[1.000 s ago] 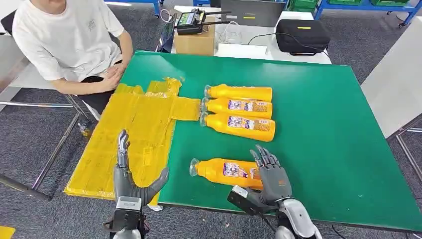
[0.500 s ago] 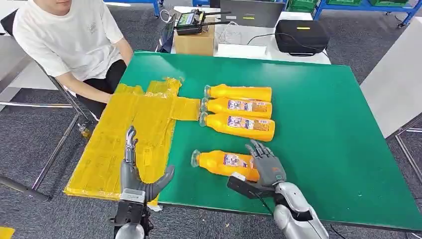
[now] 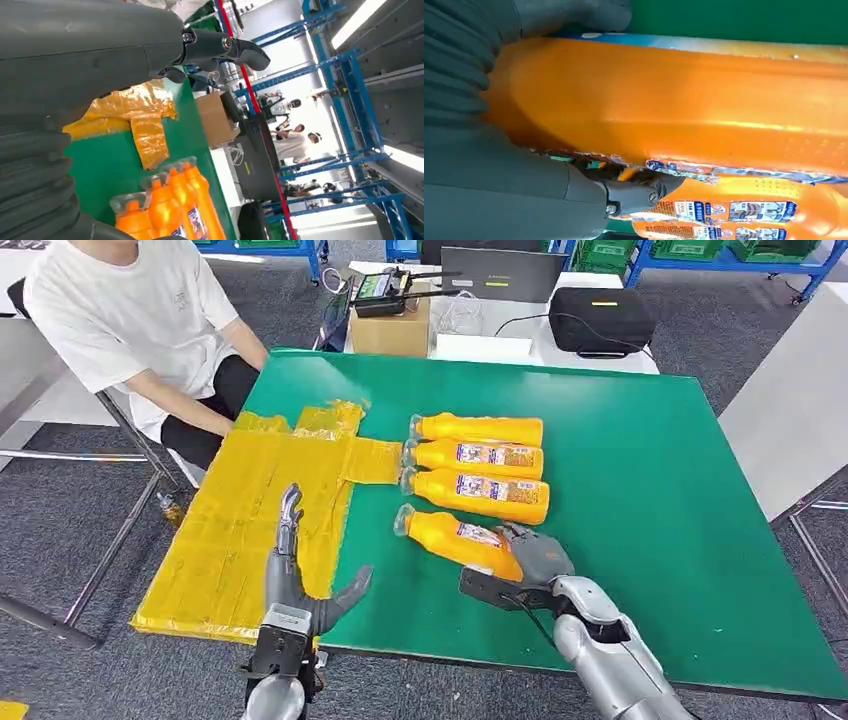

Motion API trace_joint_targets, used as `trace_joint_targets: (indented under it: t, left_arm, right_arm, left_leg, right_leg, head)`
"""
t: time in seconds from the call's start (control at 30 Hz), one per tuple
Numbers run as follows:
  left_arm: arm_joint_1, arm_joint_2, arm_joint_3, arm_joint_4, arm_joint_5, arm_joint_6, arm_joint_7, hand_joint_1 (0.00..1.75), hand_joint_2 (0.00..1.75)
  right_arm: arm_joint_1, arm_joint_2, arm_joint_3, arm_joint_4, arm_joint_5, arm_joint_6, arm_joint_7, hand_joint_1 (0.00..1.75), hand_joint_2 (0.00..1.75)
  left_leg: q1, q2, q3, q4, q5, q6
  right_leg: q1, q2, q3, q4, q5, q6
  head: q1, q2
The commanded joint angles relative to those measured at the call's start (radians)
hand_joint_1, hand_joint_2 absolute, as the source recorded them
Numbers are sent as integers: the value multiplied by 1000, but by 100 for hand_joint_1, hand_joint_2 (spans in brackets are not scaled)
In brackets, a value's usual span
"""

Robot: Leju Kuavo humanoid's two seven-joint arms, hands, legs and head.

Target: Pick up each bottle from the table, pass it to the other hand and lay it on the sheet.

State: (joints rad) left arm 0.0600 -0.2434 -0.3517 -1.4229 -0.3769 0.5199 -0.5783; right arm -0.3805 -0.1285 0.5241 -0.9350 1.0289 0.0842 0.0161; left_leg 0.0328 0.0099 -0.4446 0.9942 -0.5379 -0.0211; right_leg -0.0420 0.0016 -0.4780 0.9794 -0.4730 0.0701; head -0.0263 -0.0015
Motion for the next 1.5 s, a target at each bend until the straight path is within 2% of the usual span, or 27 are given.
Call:
trace_joint_targets:
  t: [0.03,0.1,0.13,0.33,0.43,0.47,0.5,0.53,0.6,0.63,0.7,0.73,0.77,0.8,0.87,0.93,0.97,1.03,1.23,1.37,1.5]
  left_arm:
    - [-50,18,-15,80,15,-22,-2,0,175]
    - [-51,23,-20,80,17,-25,-1,0,175]
    - [-51,23,-20,80,18,-25,-1,0,175]
    - [-51,24,-21,80,20,-26,-1,0,175]
    - [-66,28,-38,101,31,-26,-10,0,175]
    - [-72,30,-45,107,40,-26,-17,0,175]
    - [-73,28,-44,106,54,-18,-24,0,175]
    - [-67,23,-35,98,62,-8,-26,0,175]
    - [-30,5,18,44,154,5,26,0,175]
    - [-29,24,20,36,170,-1,30,0,175]
    - [-28,33,25,36,180,-5,29,0,175]
    - [-30,33,26,41,184,-7,27,0,175]
    - [-22,4,69,45,300,-38,88,0,175]
    - [-21,2,87,57,399,-77,150,0,175]
    - [-27,17,74,104,541,-172,194,0,175]
    - [-25,39,25,128,608,-240,202,0,175]
    - [-27,58,-16,133,660,-339,242,0,175]
    - [-27,89,-74,138,745,-490,273,0,175]
    - [-24,107,-104,141,790,-537,288,0,175]
    - [-28,133,-155,103,744,-582,264,0,175]
    - [-20,131,-160,82,743,-601,277,0,175]
  right_arm:
    - [6,-96,86,93,-125,96,-5,175,175]
    - [27,-117,90,87,-182,105,-18,175,175]
    - [31,-121,95,85,-185,104,-19,175,175]
    - [32,-118,102,82,-190,100,-17,175,175]
    - [60,-131,82,80,-328,152,-90,175,175]
    - [73,-129,69,79,-395,169,-138,175,175]
    - [95,-119,49,61,-465,138,-206,175,175]
    - [113,-100,30,44,-500,123,-240,175,175]
    - [203,-20,-58,-109,-571,28,-341,175,175]
    - [223,-1,-55,-160,-560,21,-308,175,175]
    - [235,3,-51,-204,-557,30,-274,175,175]
    - [237,0,-52,-211,-558,32,-269,175,175]
    - [261,34,-106,-246,-612,9,-345,175,175]
    - [285,70,-139,-297,-630,-8,-371,175,175]
    - [323,129,-170,-448,-636,-59,-389,175,175]
    - [329,151,-169,-538,-641,-111,-392,175,175]
    - [327,163,-178,-560,-634,-160,-417,175,175]
    - [306,166,-173,-567,-664,-166,-438,175,175]
    - [277,177,-161,-525,-692,-165,-471,175,175]
    - [235,181,-88,-444,-657,-140,-475,175,175]
    - [208,208,-15,-382,-615,-137,-491,175,175]
  left_leg:
    - [0,-5,-10,0,4,3]
    - [0,-4,-3,1,1,2]
    - [0,-7,-8,-1,4,3]
    - [0,-3,-3,0,2,2]
    - [0,-7,-10,-2,6,3]
    - [0,-7,-8,0,4,3]
    - [0,-7,-3,1,3,2]
    - [1,-7,-9,0,5,3]
    - [1,-3,-2,0,1,1]
    - [2,-3,-8,-1,3,2]
    - [1,0,-2,0,-1,1]
    - [2,0,-6,-3,2,1]
    - [2,0,-4,-2,0,1]
    - [2,-1,-3,-1,0,1]
    - [3,-2,-6,-2,1,1]
    - [3,-2,-11,-3,2,2]
    - [2,-2,-13,-1,3,0]
    - [2,0,-18,-2,4,0]
    - [1,-2,-17,-2,3,0]
    - [1,-1,-19,-3,4,0]
    - [2,1,-19,-3,4,0]
  right_leg:
    - [1,-5,-7,-2,4,-4]
    - [0,-4,-1,0,0,-2]
    - [1,-7,-5,-3,3,-4]
    - [0,-3,0,-1,1,-2]
    - [2,-7,-6,-5,5,-5]
    - [1,-7,-5,-4,3,-4]
    - [1,-6,-9,-3,2,-3]
    - [2,-7,-14,-5,4,-4]
    - [2,-3,-9,-3,1,-3]
    - [3,-3,-13,-5,4,-5]
    - [2,1,2,-1,0,-3]
    - [3,1,-3,-3,2,-6]
    - [3,0,-1,-2,1,-5]
    - [3,0,-1,-1,0,-3]
    - [4,-1,-5,-2,0,-4]
    - [4,-2,-8,-2,1,-5]
    - [2,-2,-9,0,0,-3]
    - [2,0,-15,0,2,-4]
    - [1,-1,-13,-1,1,-2]
    - [2,-1,-16,-2,2,-4]
    - [3,2,-16,-2,3,-4]
  head:
    - [0,0]
    - [0,0]
    - [0,0]
    - [0,0]
    - [0,0]
    - [0,0]
    - [0,0]
    - [0,0]
    - [1,0]
    - [1,0]
    - [0,0]
    - [1,0]
    - [0,0]
    - [-1,0]
    - [0,0]
    - [1,0]
    - [1,0]
    - [0,0]
    - [0,0]
    - [0,0]
    - [0,0]
